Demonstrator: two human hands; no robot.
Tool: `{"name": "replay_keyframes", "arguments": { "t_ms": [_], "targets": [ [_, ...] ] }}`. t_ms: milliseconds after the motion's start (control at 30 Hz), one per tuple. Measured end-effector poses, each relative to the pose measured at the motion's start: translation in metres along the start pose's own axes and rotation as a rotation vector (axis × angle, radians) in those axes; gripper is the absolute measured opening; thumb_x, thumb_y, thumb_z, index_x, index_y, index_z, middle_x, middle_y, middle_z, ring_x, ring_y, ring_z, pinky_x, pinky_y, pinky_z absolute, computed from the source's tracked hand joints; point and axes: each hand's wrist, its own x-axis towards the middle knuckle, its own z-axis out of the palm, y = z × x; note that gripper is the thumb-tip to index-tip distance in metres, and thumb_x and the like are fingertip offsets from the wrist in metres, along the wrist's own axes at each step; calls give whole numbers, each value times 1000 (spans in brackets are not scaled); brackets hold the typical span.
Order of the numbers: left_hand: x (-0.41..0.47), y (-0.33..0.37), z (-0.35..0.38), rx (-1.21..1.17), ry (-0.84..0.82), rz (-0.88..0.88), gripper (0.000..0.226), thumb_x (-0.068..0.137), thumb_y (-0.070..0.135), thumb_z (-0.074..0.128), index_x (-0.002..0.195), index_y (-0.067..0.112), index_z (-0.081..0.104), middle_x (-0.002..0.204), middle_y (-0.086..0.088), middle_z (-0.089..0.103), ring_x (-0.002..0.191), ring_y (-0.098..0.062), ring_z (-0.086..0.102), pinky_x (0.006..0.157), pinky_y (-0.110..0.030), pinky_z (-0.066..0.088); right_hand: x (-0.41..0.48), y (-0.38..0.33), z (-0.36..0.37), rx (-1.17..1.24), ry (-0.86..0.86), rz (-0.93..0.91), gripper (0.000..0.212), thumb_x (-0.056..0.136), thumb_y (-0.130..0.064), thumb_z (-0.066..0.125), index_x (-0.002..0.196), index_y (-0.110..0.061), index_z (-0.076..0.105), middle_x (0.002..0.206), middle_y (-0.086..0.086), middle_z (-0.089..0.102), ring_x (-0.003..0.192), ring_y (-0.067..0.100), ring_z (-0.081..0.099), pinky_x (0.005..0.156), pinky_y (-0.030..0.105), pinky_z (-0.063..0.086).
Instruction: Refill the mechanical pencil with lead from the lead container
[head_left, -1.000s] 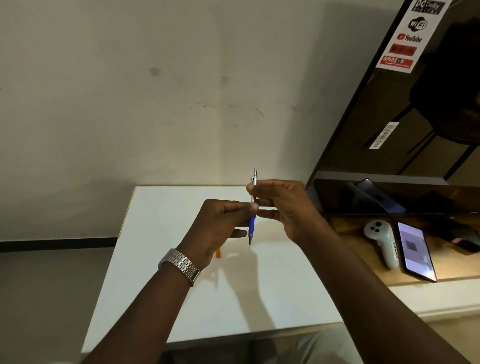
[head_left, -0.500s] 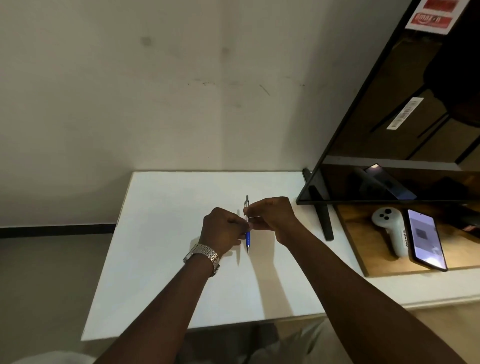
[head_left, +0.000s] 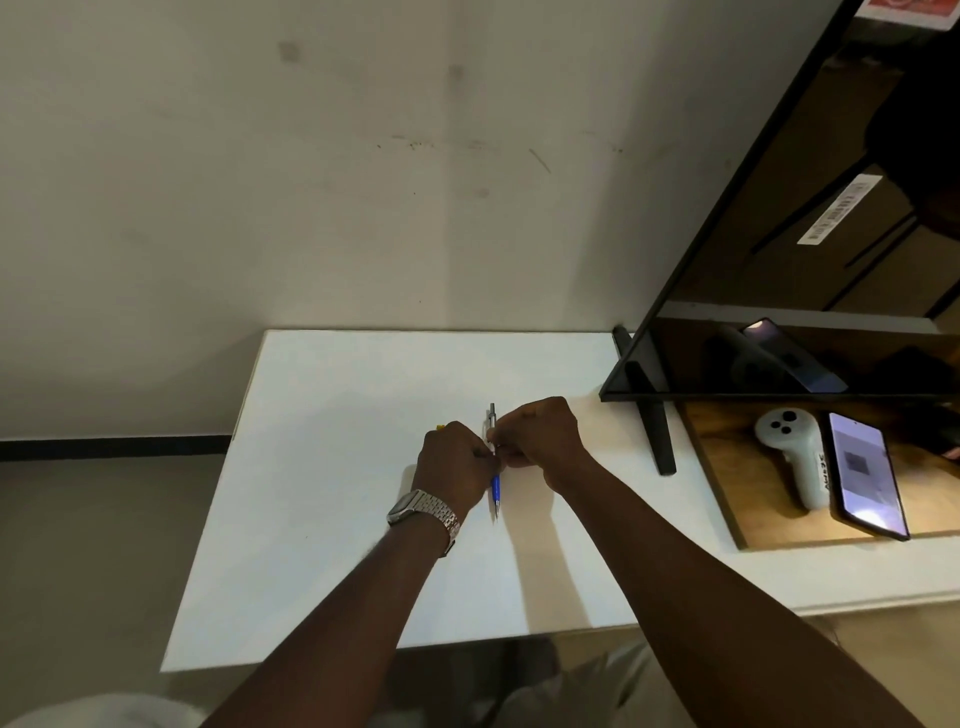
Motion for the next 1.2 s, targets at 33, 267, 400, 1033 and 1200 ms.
{"name": "replay_keyframes", "arguments": {
  "t_ms": [33,267,400,1033,1200],
  "targets": [
    [0,0,0,5,-2,-6,19,89,10,77,80,-6,82,81,-29,78,85,-45,76,80,-48,62,0,1,1,-4,2,0,5,71,5,84,71,3,79,75,28,76,61,33,73,67,45,68],
    [1,-1,1,22,-2,-27,18,89,8,74,84,-8,81,87,-30,78,91,-46,76,83,-49,62,2,2,7,-30,31,4,21,66,3,86,53,-10,76,63,21,75,66,41,78,65,47,68],
    [1,-2,1,14,3,-36,16,88,7,75,83,-7,81,88,-30,78,94,-47,75,84,-50,62,1,4,6,-29,23,-13,12,68,4,84,62,-4,79,64,21,75,61,36,76,68,48,68],
    [-4,-4,0,101,68,20,18,89,12,73,78,0,82,80,-20,79,83,-37,74,78,-43,60,1,9,7,-24,22,-8,23,70,-3,85,52,-15,78,56,10,74,50,21,74,52,28,63],
    [-9,0,-5,106,146,70,13,89,11,70,89,10,84,93,-8,81,92,-30,73,80,-38,58,-4,9,3,28,6,-37,7,75,-1,75,69,0,78,64,19,74,54,24,71,57,32,65]
  ]
}}
